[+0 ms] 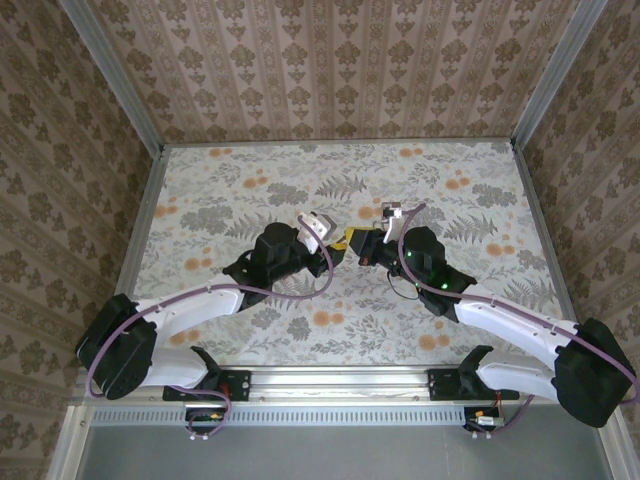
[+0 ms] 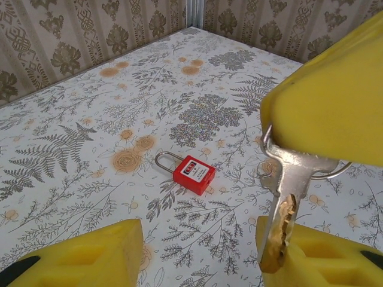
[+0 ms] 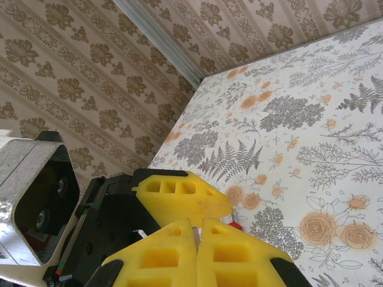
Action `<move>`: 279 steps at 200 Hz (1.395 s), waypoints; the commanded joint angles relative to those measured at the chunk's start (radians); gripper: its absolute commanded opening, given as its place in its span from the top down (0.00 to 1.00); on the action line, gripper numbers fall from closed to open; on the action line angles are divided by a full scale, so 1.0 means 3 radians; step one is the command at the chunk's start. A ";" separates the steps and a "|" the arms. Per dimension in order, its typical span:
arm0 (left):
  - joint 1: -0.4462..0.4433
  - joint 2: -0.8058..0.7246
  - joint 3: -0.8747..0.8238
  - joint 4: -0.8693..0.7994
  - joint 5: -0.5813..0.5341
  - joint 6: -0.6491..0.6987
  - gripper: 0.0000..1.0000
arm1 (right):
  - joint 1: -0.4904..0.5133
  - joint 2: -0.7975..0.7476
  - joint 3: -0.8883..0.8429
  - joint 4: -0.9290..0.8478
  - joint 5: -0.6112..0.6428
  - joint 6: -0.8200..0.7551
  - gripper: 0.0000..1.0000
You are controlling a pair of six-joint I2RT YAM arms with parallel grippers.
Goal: Unlock with the key
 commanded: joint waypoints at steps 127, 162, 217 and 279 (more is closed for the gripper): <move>0.1149 0.0093 -0.0190 -0.0667 -0.0591 -0.0982 0.17 | -0.0231 -0.0155 0.0158 -0.0392 0.0391 -0.0410 0.95; 0.1511 0.0926 0.0252 -0.0694 0.0038 -0.0969 0.17 | -0.0226 -0.0270 0.0084 -0.0515 0.0369 -0.0424 0.95; 0.1496 0.1283 0.0470 -0.0722 0.0484 -0.0916 0.14 | -0.0226 -0.0495 -0.0044 -0.0664 0.0379 -0.0456 0.95; 0.1378 0.1180 0.0229 -0.1030 0.0516 -0.0899 0.18 | -0.0226 -0.0525 -0.0086 -0.0644 0.0338 -0.0467 0.95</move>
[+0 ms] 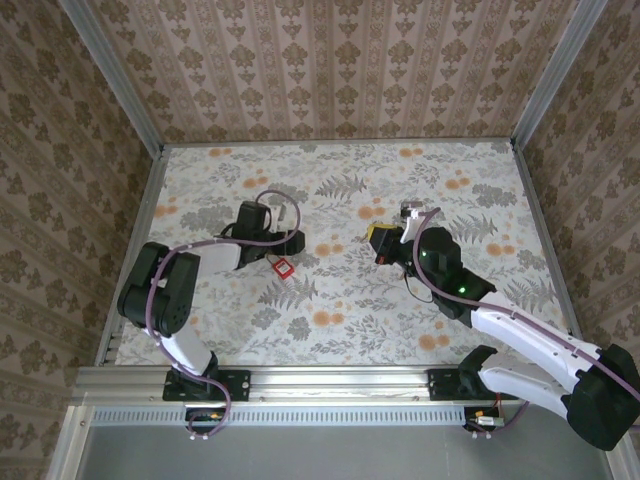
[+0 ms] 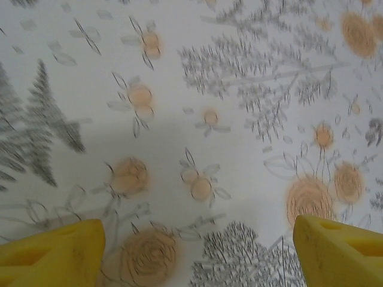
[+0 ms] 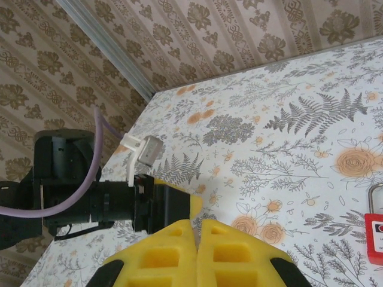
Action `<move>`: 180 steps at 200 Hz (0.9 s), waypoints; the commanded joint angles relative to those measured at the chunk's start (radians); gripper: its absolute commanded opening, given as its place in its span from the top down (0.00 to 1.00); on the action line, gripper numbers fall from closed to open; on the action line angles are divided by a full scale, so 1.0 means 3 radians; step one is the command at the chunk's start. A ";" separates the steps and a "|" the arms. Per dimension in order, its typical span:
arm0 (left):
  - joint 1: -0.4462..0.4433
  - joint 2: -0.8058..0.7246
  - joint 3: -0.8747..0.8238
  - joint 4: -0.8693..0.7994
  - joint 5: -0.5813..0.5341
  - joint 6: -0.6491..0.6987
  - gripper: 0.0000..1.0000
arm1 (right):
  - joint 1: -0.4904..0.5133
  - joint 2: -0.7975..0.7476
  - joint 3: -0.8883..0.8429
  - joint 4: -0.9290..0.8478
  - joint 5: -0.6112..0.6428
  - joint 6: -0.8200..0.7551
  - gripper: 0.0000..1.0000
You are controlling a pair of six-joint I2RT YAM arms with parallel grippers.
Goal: Unlock with the key
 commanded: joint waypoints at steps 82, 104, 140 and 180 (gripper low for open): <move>-0.0301 -0.0654 -0.0457 -0.0598 0.0012 -0.0140 0.22 | -0.0001 -0.0285 -0.0096 -0.0164 0.0011 -0.0061 0.95; -0.0471 -0.0749 -0.0584 -0.0669 0.0007 -0.0239 0.23 | -0.0001 -0.0322 -0.0094 -0.0187 0.0014 -0.0066 0.95; -0.0638 -0.1040 -0.0731 -0.0876 -0.0111 -0.0393 0.23 | -0.0001 -0.0397 -0.0104 -0.0232 0.0036 -0.0089 0.95; -0.0712 -0.1087 -0.0270 -0.1536 -0.0684 -0.0133 0.22 | -0.0006 -0.0418 -0.0109 -0.0241 0.0047 -0.0124 0.95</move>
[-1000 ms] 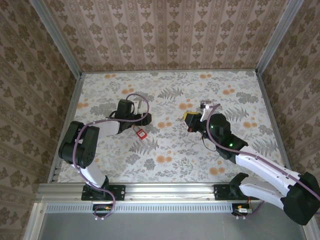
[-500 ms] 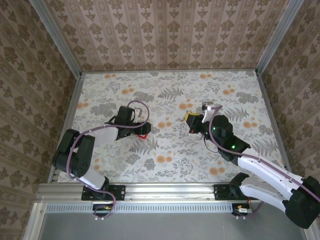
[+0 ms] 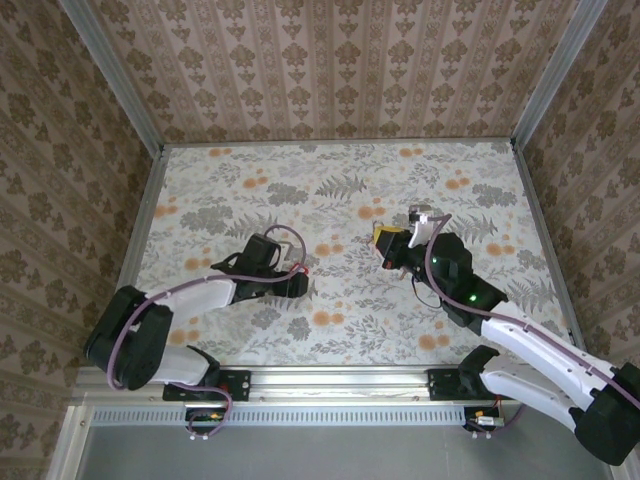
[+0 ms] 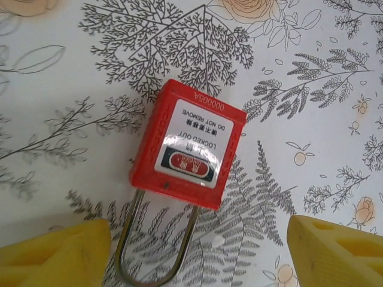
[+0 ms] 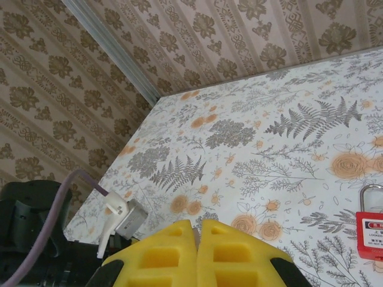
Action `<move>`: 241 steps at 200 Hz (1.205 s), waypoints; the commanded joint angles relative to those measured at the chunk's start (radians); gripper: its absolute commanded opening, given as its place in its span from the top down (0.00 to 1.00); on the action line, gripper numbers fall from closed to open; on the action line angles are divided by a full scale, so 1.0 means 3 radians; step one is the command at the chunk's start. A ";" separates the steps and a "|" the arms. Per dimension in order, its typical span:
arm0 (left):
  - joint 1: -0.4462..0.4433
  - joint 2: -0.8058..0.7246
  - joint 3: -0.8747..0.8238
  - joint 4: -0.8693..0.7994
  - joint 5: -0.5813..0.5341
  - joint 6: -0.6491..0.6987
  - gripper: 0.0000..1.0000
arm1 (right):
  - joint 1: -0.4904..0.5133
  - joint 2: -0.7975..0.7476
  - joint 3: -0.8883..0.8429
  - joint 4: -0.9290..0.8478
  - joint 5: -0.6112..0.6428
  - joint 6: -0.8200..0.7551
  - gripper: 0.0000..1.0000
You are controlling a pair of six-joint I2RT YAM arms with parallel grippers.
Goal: Unlock with the key
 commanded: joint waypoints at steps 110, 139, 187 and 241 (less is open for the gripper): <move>-0.0396 0.1159 0.1671 -0.1882 -0.0817 0.0924 0.39 | -0.0195 -0.0214 -0.0135 -0.0144 -0.0014 -0.0100 0.95; -0.0442 0.1405 0.1763 -0.1845 -0.0800 0.0915 0.40 | -0.0212 -0.0221 -0.0165 -0.0111 -0.0014 -0.0083 0.95; -0.0456 0.1562 0.1788 -0.1793 -0.0828 0.0886 0.49 | -0.0244 -0.0296 -0.0195 -0.0166 -0.0026 -0.0077 0.95; -0.0456 0.1629 0.1796 -0.1818 -0.0880 0.0910 0.69 | -0.0262 -0.0403 -0.0223 -0.0221 -0.0019 -0.0068 0.95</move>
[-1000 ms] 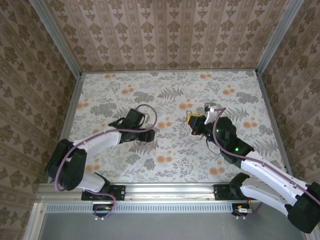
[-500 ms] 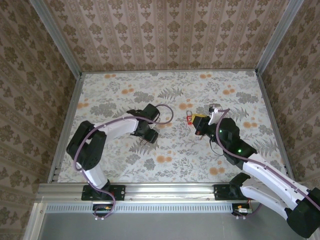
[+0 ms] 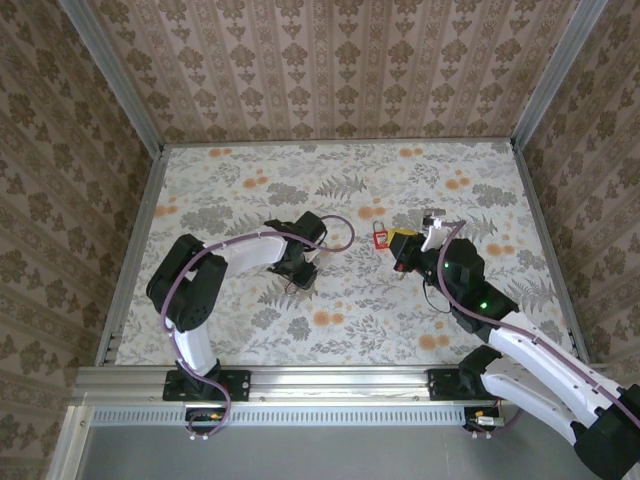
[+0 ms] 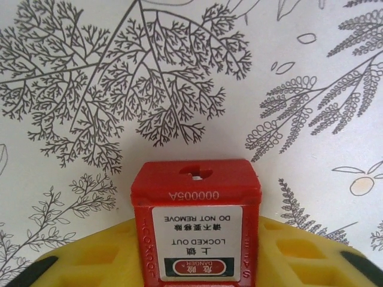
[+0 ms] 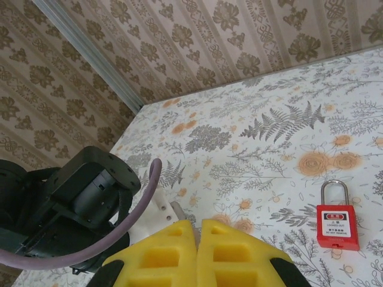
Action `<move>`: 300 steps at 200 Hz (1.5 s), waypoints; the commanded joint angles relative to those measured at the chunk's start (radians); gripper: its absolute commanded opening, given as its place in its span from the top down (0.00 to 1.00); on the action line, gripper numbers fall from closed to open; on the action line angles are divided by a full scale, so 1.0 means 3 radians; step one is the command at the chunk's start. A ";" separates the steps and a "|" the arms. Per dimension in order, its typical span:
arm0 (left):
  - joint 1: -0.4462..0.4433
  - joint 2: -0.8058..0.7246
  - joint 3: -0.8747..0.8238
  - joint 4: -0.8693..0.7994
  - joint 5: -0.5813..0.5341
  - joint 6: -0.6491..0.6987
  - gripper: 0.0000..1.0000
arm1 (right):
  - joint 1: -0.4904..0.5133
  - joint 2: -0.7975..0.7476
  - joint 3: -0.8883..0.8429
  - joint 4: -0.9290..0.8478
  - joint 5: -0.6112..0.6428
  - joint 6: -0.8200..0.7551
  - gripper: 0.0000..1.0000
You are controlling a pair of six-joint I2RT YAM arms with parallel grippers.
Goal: Unlock with the key
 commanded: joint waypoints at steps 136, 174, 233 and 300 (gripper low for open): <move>0.0091 -0.0289 0.0024 0.0085 -0.0013 0.0122 0.53 | -0.0037 0.0024 0.0028 -0.0106 -0.0020 -0.0063 0.96; 0.0440 -0.0110 0.0575 -0.0145 -0.0186 0.0345 0.42 | -0.0088 0.0033 0.0069 -0.0121 -0.0056 -0.0091 0.96; 0.0734 0.0572 0.1168 -0.0302 0.0081 0.0655 0.31 | -0.0129 0.0020 0.0108 -0.0132 -0.0154 -0.0101 0.97; 0.0723 0.0783 0.1184 -0.0506 0.0316 0.0733 0.27 | -0.0139 -0.0034 0.0073 -0.0114 -0.0184 -0.0081 0.98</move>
